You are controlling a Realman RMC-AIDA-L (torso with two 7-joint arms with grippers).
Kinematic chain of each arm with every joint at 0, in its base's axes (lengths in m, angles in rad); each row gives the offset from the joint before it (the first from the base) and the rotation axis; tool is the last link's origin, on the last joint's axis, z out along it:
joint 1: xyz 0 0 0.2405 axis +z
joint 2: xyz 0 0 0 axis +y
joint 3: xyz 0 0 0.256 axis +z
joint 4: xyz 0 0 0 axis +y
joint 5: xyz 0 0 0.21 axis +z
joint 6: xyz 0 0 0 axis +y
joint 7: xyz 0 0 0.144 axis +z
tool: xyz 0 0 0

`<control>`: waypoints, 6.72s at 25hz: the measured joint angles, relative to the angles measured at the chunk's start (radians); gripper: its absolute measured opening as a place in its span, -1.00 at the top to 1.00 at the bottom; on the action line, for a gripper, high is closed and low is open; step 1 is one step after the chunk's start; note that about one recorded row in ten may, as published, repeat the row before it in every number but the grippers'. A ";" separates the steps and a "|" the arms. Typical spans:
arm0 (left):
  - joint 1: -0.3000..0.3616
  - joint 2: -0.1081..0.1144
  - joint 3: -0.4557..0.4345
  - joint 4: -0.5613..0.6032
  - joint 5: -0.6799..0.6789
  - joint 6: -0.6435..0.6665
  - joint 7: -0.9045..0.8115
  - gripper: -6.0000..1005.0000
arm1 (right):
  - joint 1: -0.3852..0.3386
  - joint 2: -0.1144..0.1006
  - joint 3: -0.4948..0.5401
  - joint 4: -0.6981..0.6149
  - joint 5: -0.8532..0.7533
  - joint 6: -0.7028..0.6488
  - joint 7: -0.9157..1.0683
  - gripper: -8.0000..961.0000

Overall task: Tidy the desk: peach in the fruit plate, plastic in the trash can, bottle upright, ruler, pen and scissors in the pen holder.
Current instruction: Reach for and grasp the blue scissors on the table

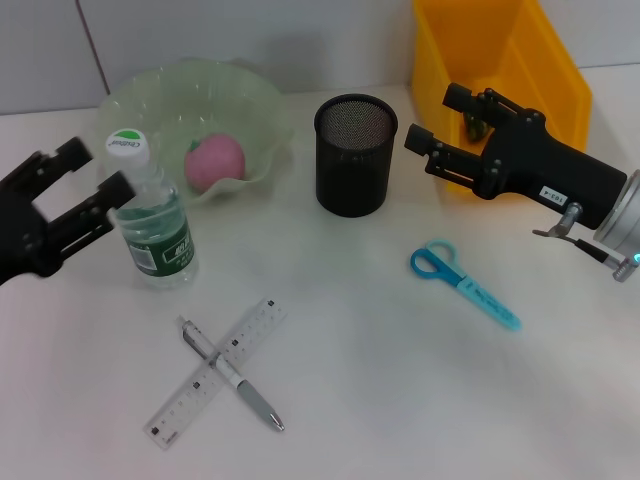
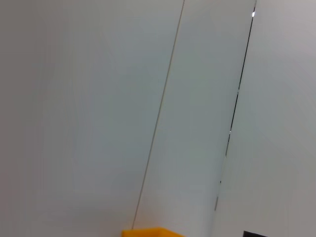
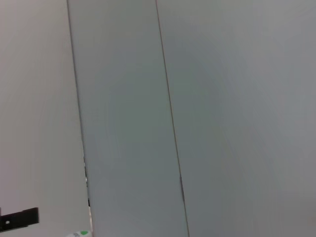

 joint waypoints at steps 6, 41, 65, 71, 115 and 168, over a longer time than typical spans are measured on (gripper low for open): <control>0.016 0.021 0.002 0.048 0.093 0.085 -0.061 -0.57 | -0.001 0.000 0.001 0.000 0.000 0.000 0.000 -0.60; 0.032 -0.035 0.098 0.415 0.482 0.005 -0.119 -0.56 | -0.029 -0.003 -0.001 -0.023 -0.004 -0.005 0.011 -0.57; 0.042 -0.026 0.215 0.168 0.308 -0.162 0.146 -0.56 | -0.071 -0.009 -0.010 -0.430 -0.347 -0.080 0.521 -0.56; 0.036 -0.029 0.222 0.170 0.309 -0.156 0.142 -0.56 | -0.009 -0.007 -0.065 -0.847 -0.809 -0.157 1.117 -0.55; 0.005 -0.034 0.228 0.154 0.289 -0.140 0.127 -0.56 | 0.404 -0.005 -0.308 -0.517 -1.460 -0.096 1.572 -0.51; 0.009 -0.033 0.228 0.140 0.289 -0.130 0.139 -0.56 | 0.430 0.000 -0.378 -0.382 -1.462 0.015 1.572 0.22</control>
